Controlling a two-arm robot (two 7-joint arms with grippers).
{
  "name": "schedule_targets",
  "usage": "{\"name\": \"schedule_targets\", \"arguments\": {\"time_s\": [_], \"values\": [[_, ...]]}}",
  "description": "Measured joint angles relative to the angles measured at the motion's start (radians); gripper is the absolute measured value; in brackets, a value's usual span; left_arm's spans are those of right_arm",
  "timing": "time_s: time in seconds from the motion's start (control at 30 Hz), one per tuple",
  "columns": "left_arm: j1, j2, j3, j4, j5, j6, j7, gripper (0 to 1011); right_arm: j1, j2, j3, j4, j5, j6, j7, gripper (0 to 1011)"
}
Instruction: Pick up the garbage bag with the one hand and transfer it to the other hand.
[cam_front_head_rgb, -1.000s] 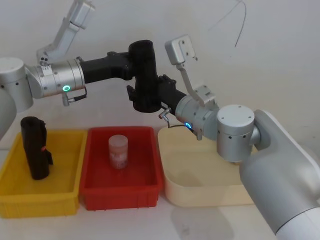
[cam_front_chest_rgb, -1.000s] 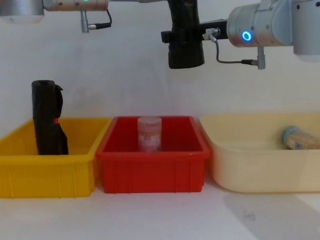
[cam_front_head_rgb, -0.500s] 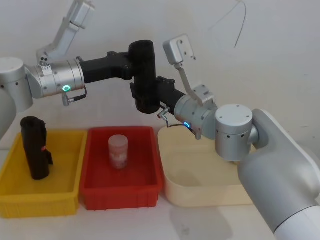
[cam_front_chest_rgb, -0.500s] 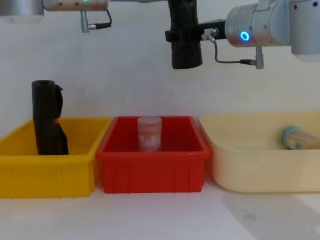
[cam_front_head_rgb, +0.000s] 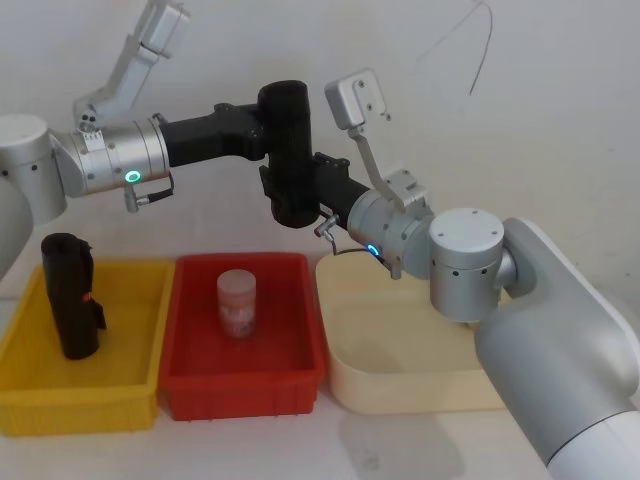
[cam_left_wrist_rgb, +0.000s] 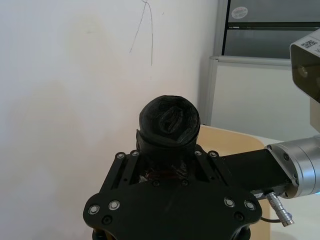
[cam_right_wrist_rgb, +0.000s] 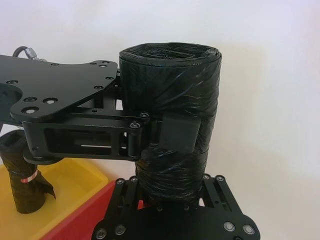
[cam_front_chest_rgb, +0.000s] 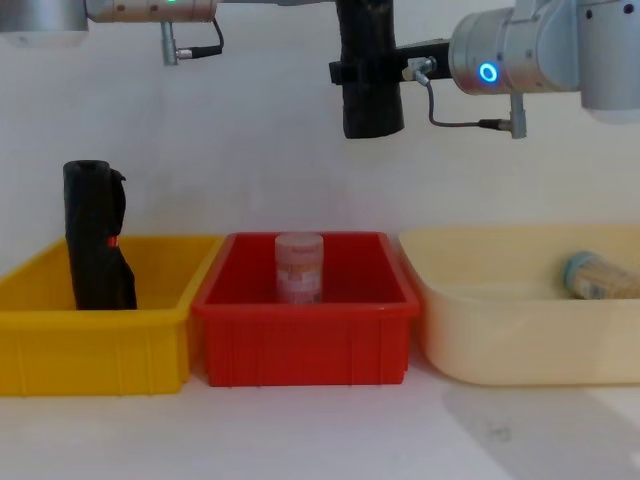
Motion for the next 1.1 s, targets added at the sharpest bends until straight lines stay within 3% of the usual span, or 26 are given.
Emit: {"name": "schedule_targets", "arguments": {"time_s": [0.17,0.47,0.73,1.1], "values": [[0.0,0.0,0.0,0.0,0.0,0.0,0.0,460,0.0,-0.001,0.0,0.001,0.0,0.0,0.0,514],[0.0,0.0,0.0,0.0,0.0,0.0,0.0,775,0.001,-0.001,0.001,0.001,-0.005,-0.003,-0.005,514],[0.0,0.0,0.0,0.0,0.0,0.0,0.0,977,-0.004,-0.002,0.016,0.003,-0.023,-0.017,-0.055,514],[0.0,0.0,0.0,0.0,0.0,0.0,0.0,1002,-0.015,0.012,0.068,0.003,-0.044,-0.024,-0.153,513]]}}
